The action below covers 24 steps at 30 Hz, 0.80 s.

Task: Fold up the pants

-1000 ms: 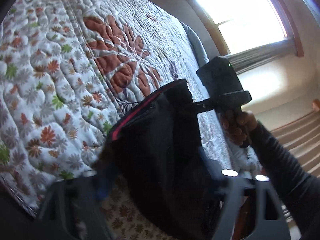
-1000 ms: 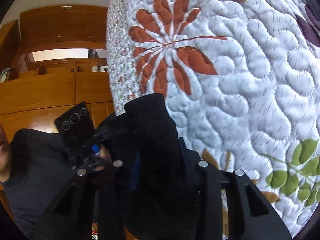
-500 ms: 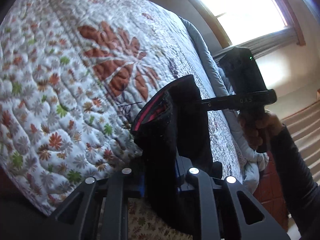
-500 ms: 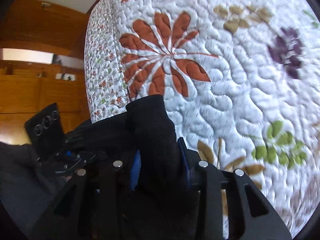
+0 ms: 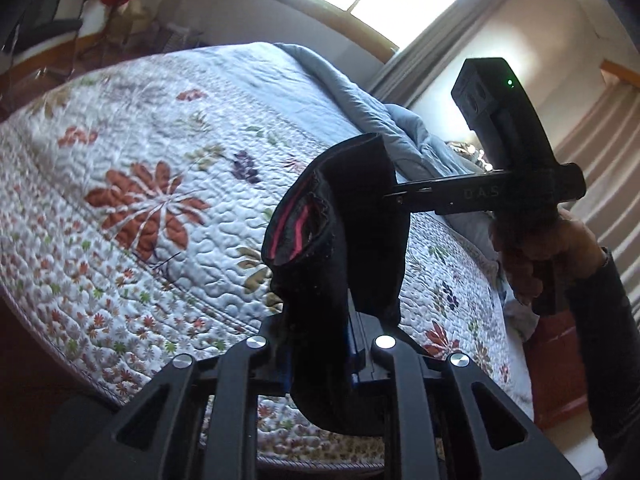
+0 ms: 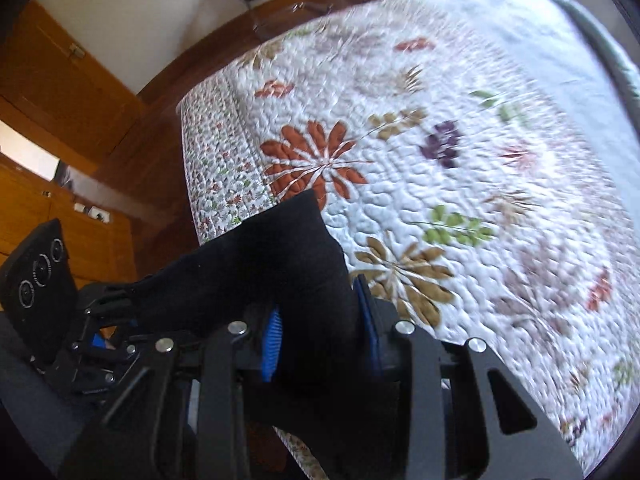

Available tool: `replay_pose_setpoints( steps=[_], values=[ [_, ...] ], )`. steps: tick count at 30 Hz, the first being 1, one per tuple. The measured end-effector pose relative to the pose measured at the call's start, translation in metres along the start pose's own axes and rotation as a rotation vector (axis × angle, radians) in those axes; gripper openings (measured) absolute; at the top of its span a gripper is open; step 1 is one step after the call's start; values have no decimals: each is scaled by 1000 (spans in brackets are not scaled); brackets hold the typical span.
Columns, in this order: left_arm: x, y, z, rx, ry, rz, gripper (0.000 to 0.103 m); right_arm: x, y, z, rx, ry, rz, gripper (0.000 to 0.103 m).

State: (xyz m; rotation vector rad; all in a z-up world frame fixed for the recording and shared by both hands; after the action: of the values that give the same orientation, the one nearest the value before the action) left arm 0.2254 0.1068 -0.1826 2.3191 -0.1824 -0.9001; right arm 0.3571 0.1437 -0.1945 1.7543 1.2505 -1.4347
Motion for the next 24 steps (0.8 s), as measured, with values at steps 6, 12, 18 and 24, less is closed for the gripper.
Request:
replay_pose_setpoints(
  steps=[6, 12, 18, 24],
  values=[
    [-9, 48, 7, 122, -17, -9, 19, -47, 14, 32, 59, 87, 71, 32],
    [-12, 92, 14, 234, -36, -14, 19, -79, 33, 65, 123, 152, 115, 32],
    [-7, 118, 19, 301, -50, -12, 19, -98, 47, 90, 175, 183, 163, 32],
    [-3, 141, 26, 357, -63, -6, 19, -110, 55, 110, 210, 193, 201, 32]
  ],
)
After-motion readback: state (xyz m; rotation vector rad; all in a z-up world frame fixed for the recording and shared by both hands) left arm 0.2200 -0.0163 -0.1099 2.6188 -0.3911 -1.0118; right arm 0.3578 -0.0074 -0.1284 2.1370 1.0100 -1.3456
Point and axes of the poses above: each gripper's, at about its wrist camera, not at the fingertips, and x roughly the way its jaws point, y to its right, z to its underside, the point moved 7 cm from there along x, roughly the way its jaws point, and after that the axes turned 7 degrees about z, right-handed, at the moved point
